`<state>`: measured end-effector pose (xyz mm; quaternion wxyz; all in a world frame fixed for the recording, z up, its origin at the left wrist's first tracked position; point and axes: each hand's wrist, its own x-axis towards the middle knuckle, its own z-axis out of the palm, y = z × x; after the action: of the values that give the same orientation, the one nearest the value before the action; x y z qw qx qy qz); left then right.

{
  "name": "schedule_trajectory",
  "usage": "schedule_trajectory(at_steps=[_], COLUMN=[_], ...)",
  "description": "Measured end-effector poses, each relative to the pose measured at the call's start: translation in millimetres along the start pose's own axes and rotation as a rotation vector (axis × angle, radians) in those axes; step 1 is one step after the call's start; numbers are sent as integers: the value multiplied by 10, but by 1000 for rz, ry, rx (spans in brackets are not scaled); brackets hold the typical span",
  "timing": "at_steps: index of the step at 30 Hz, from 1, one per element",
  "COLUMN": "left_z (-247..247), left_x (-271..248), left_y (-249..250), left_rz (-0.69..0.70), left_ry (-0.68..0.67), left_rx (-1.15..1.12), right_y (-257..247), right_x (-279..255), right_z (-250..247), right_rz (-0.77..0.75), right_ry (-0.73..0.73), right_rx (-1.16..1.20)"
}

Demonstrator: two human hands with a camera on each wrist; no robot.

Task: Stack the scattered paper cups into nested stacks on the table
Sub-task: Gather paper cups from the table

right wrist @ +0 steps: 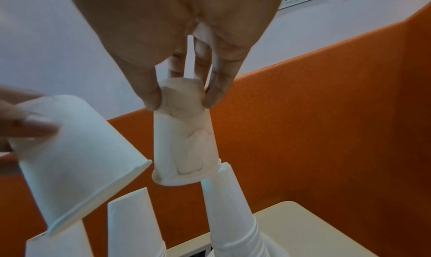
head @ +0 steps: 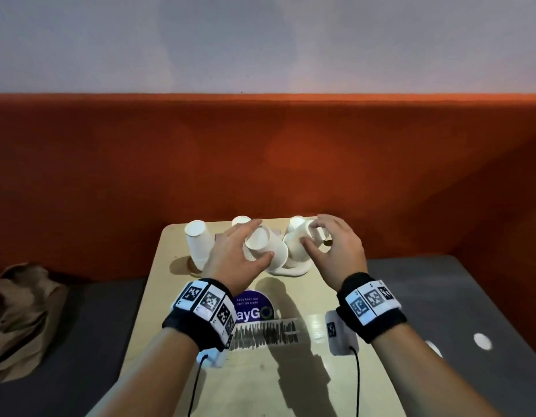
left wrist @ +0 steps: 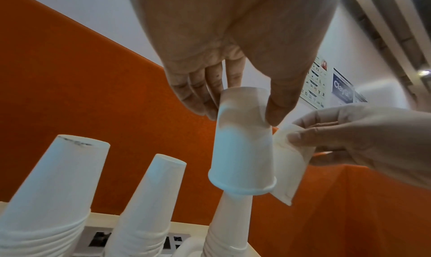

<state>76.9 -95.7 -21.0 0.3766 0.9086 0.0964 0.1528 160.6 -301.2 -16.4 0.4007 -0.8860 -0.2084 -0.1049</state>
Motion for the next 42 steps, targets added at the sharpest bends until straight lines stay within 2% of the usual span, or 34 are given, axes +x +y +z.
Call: schedule_trajectory(at_steps=[7, 15, 33, 42], left_z=[-64, -161, 21, 146], left_x=[98, 178, 268, 384], left_y=[89, 5, -57, -63], left_rz=[29, -8, -42, -52], left_ry=[32, 65, 47, 28], left_rx=[10, -1, 14, 21], right_y=[-48, -5, 224, 369], right_x=[336, 603, 686, 633], right_z=[111, 193, 536, 722], right_rz=[-27, -25, 58, 79], right_ry=[17, 38, -159, -200], right_rx=[-64, -143, -175, -153])
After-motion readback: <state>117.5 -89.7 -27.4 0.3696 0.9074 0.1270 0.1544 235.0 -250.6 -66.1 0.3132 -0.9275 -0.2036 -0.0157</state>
